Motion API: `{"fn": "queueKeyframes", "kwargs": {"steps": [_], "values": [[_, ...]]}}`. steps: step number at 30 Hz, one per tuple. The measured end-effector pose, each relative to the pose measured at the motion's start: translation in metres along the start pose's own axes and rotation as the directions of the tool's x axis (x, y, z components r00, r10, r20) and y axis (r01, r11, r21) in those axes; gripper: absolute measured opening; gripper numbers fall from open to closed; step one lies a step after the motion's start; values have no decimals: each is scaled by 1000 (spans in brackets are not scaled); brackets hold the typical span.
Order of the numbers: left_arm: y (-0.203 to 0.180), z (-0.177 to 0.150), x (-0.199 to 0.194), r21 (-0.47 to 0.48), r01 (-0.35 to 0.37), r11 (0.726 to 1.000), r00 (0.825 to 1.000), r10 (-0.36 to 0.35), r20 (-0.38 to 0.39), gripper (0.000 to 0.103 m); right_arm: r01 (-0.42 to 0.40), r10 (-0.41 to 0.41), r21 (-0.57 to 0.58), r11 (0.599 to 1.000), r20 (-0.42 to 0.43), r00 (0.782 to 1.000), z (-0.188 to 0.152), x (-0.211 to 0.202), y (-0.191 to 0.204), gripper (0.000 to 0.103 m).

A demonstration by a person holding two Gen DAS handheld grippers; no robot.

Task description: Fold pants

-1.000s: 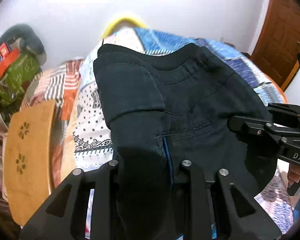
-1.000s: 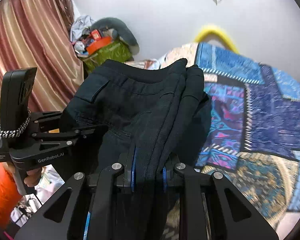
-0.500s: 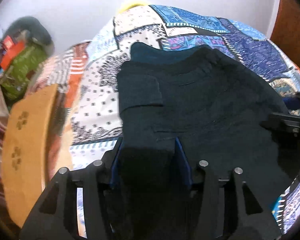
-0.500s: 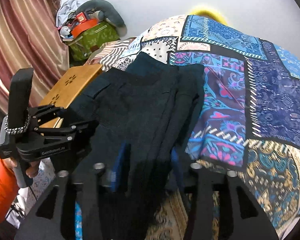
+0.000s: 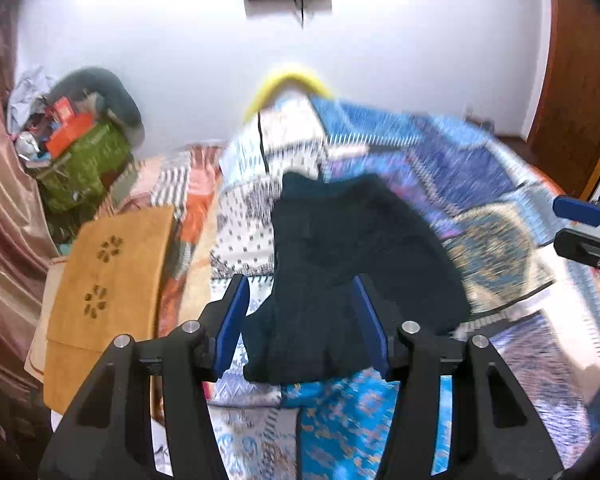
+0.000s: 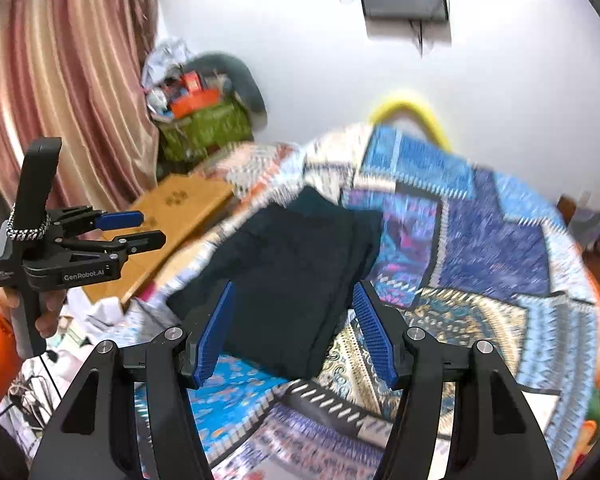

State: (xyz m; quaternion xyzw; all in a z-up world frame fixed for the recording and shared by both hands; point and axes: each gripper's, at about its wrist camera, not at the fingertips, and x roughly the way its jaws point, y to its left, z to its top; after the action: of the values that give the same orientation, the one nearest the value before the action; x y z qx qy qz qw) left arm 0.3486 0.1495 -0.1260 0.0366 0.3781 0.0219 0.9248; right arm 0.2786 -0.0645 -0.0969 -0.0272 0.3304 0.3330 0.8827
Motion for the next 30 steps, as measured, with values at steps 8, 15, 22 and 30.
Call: {"fn": "queueKeyframes", "kwargs": {"steps": [8, 15, 22, 30], "values": [[-23, -8, -149, -8, -42, 999, 970, 43, 239, 53, -3, 9, -24, 1000, 234, 972, 5, -124, 51, 57], [-49, -47, -246, 11, -54, 998, 905, 44, 422, 63, -40, 62, -68, 997, 360, 931, -8, -190, 98, 57], [-64, -90, -307, -31, -33, 999, 846, 44, 531, 70, 8, 33, -89, 996, 451, 892, -41, -221, 135, 57], [-64, -117, -332, -104, -18, 994, 814, 75, 575, 100, 75, -38, -53, 996, 505, 862, -61, -232, 150, 79]]}}
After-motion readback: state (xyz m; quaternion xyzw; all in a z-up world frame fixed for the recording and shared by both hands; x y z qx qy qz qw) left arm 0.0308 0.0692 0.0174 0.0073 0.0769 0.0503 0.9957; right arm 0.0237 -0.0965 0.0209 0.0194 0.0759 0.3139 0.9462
